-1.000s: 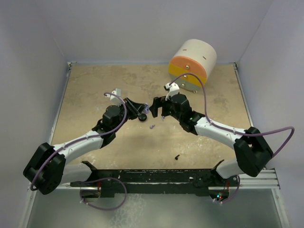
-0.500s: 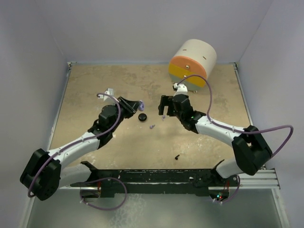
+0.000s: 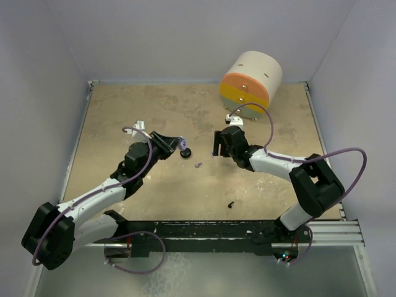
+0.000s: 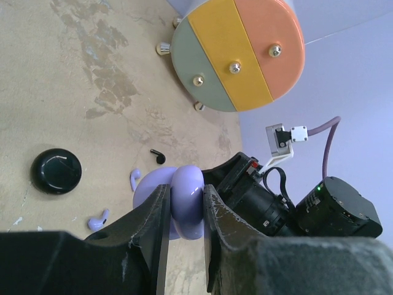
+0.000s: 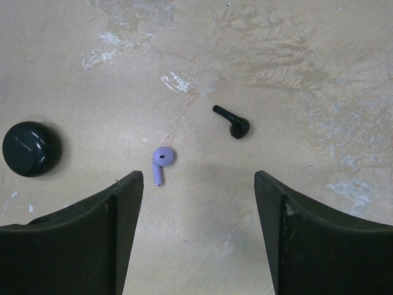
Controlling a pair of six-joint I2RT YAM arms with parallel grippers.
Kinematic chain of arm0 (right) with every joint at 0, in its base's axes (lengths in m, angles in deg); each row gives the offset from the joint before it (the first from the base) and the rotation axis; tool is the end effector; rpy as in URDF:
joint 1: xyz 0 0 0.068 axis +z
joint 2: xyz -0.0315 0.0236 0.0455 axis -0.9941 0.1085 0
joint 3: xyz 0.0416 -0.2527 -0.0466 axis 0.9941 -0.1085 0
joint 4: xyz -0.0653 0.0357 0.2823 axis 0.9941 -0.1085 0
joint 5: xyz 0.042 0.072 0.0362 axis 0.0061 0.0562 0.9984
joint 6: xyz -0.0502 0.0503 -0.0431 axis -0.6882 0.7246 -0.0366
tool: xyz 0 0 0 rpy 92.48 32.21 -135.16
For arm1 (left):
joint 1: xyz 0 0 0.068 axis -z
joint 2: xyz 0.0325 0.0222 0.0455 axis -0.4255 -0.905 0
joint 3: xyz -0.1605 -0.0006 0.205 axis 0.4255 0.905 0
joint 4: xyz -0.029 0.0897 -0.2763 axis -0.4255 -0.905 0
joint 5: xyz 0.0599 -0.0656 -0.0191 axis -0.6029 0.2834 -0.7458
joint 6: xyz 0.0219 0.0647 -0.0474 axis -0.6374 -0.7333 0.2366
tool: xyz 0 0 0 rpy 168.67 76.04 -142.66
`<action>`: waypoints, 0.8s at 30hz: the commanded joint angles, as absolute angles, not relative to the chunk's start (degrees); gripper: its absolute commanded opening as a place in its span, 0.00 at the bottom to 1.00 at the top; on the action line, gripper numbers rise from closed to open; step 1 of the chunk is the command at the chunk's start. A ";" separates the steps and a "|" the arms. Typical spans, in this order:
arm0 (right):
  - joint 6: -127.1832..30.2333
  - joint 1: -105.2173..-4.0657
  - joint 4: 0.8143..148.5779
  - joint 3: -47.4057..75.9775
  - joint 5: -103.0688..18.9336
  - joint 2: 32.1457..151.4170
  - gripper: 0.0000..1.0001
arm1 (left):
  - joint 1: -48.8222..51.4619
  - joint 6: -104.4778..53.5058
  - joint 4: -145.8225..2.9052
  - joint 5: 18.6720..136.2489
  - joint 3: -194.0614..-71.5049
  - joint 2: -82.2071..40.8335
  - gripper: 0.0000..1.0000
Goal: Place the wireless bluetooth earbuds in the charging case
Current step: Pick up the earbud from the center of the board.
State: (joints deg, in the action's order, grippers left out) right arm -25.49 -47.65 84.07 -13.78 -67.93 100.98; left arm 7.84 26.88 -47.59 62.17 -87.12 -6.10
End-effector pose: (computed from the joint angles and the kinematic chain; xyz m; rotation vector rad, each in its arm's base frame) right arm 0.3238 0.2082 0.1407 0.0646 2.1468 0.3320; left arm 0.2605 -0.1587 0.2048 -0.5889 1.7597 -1.1234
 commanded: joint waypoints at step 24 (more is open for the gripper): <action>-31.41 -46.76 85.09 -4.31 -62.65 112.13 0.59 | 7.34 28.50 -43.93 67.35 -83.60 -2.85 0.00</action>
